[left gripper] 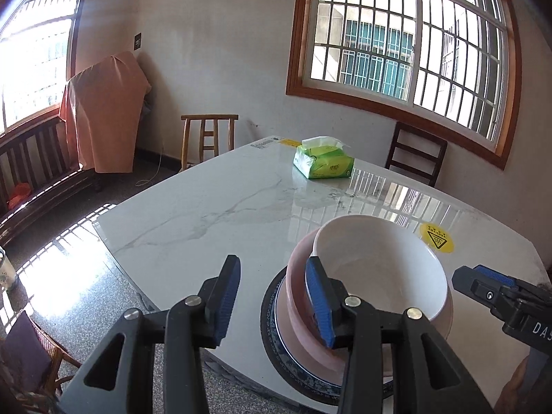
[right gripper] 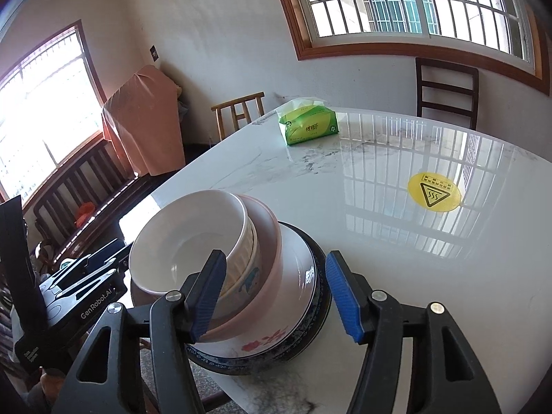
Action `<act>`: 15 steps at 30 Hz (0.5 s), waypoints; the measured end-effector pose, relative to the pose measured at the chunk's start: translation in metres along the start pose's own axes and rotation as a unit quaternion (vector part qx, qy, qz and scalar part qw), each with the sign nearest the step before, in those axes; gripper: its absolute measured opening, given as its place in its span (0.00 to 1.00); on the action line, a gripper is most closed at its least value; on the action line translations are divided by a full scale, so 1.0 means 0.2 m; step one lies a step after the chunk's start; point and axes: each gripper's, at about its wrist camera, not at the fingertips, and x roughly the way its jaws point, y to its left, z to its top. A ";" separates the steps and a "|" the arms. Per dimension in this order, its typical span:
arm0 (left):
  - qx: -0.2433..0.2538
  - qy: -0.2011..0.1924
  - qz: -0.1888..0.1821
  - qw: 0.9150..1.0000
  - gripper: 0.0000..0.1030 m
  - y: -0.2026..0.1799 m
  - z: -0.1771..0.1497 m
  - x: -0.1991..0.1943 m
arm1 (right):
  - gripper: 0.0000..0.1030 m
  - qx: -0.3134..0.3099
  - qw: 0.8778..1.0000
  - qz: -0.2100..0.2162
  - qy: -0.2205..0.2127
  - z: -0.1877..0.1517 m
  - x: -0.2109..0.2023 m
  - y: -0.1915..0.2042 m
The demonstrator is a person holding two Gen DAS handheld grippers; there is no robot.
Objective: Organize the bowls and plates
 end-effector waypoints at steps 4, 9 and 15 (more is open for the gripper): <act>0.006 -0.020 -0.008 1.000 0.39 -0.01 0.03 -0.07 | 0.62 0.007 1.000 -0.001 -0.010 0.00 -0.03 -0.02; 0.012 -0.004 -0.007 1.000 0.39 -0.04 0.03 -0.10 | 0.64 0.022 1.000 0.003 -0.022 -0.01 -0.07 -0.05; 0.018 0.000 -0.006 1.000 0.39 -0.09 -0.01 -0.17 | 0.65 0.024 0.999 0.006 -0.038 -0.05 -0.14 -0.07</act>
